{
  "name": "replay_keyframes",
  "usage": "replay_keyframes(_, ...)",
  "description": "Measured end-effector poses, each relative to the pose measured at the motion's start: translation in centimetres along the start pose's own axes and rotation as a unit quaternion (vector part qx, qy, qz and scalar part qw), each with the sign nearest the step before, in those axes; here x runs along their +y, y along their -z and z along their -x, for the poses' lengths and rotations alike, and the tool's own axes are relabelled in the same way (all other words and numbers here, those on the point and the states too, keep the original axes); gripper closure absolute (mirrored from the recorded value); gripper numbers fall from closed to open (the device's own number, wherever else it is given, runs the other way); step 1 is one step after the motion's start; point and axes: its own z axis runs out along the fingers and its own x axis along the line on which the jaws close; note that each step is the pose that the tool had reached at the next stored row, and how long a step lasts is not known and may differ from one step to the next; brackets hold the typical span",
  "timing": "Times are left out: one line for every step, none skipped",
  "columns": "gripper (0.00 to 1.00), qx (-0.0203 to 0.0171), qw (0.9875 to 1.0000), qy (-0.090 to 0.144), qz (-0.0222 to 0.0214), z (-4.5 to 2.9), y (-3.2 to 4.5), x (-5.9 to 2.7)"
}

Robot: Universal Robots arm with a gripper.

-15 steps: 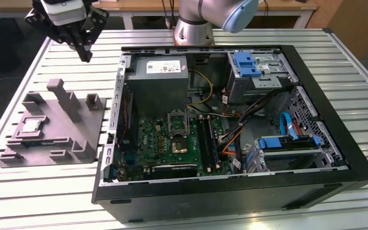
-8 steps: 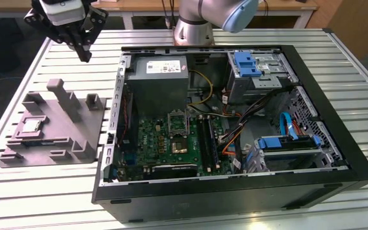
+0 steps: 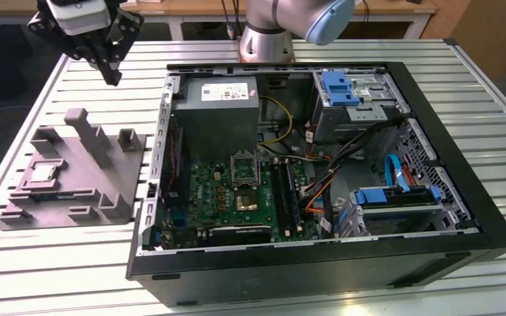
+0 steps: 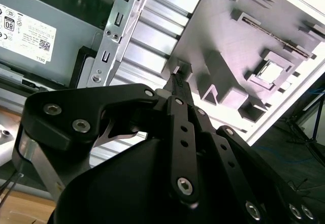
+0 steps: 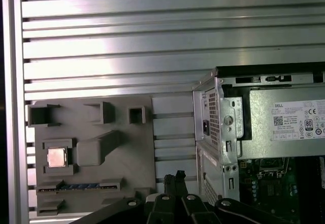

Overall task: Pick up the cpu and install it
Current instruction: 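Reach for the cpu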

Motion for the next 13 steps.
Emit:
replay_keyframes(0.89,0.0,1.0,0.0,0.0,-0.08,0.0,-0.01)
replay_keyframes(0.89,0.0,1.0,0.0,0.0,-0.15,0.0,-0.01)
replay_keyframes(0.89,0.0,1.0,0.0,0.0,-0.22,0.0,-0.02)
replay_keyframes(0.89,0.0,1.0,0.0,0.0,-0.28,0.0,-0.02)
replay_keyframes(0.89,0.0,1.0,0.0,0.0,-0.34,0.0,-0.02)
replay_keyframes(0.89,0.0,1.0,0.0,0.0,-0.39,0.0,-0.03)
replay_keyframes(0.89,0.0,1.0,0.0,0.0,-0.43,-0.01,-0.03)
replay_keyframes(0.89,0.0,1.0,0.0,0.0,-0.49,-0.01,-0.04)
replay_keyframes(0.89,0.0,1.0,0.0,0.0,-0.54,-0.01,-0.04)
replay_keyframes(0.89,0.0,1.0,0.0,0.0,-0.58,-0.01,-0.04)
replay_keyframes(0.89,0.0,1.0,0.0,0.0,-0.63,-0.01,-0.05)
replay_keyframes(0.89,0.0,1.0,0.0,0.0,-0.68,-0.02,-0.05)
replay_keyframes(0.89,0.0,1.0,0.0,0.0,-0.71,-0.02,-0.05)
